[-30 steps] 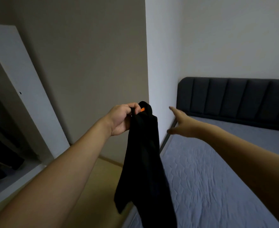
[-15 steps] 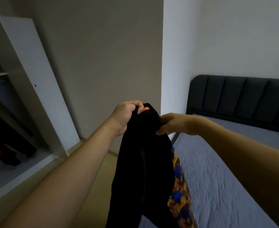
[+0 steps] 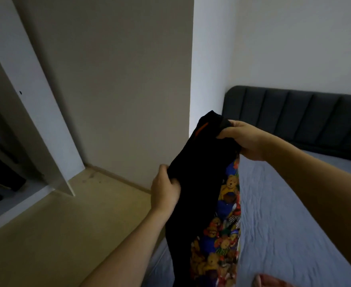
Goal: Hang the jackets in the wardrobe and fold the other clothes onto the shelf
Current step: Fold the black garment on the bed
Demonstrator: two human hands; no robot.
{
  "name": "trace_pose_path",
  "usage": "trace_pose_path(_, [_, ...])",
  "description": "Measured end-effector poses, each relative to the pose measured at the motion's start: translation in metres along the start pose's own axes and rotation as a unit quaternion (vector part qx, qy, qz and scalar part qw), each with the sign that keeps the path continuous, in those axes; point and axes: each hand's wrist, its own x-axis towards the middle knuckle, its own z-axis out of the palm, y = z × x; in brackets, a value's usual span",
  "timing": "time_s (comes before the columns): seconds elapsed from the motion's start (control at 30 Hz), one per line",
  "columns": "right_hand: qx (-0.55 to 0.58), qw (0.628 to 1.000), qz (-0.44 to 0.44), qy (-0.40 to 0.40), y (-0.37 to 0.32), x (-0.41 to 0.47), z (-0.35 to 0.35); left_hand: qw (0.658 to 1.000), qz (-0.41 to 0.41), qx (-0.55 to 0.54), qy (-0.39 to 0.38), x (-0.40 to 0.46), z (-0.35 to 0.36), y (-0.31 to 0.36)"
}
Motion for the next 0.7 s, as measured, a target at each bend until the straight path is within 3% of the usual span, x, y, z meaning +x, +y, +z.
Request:
trace_pose_path(0.1, [-0.006,0.998,0.061,0.028,0.008,-0.021,-0.024,0.999,-0.014,-0.005,-0.034,0.01,-0.014,0.005])
trace_pose_path(0.23, [0.01,0.99,0.124,0.059,0.022,-0.048,-0.045,0.985,0.026,-0.053,-0.164,-0.004,-0.015,0.017])
trace_pose_path(0.3, [0.03,0.989,0.122,0.072,0.025,-0.056,-0.049,0.968,0.078,-0.007,-0.238,-0.032,0.006,0.022])
trace_pose_path(0.37, [0.039,0.989,0.127,0.065,0.026,-0.061,-0.046,0.963,0.139,0.092,-0.21,-0.06,0.043,0.024])
trace_pose_path(0.43, [0.038,0.988,0.141,0.046,0.023,-0.067,-0.044,0.989,0.079,0.019,-0.125,-0.073,0.068,0.031])
trace_pose_path(0.53, [0.004,0.983,0.18,0.034,0.015,-0.084,-0.058,0.982,-0.138,-0.125,-0.027,-0.057,0.066,0.03])
trace_pose_path(0.6, [-0.062,0.962,0.263,0.042,0.01,-0.099,-0.072,0.986,-0.128,-0.097,-0.042,-0.045,0.047,0.027])
trace_pose_path(0.7, [-0.17,0.884,0.435,-0.02,0.007,-0.113,-0.079,0.983,-0.103,-0.041,-0.149,-0.015,0.023,0.042])
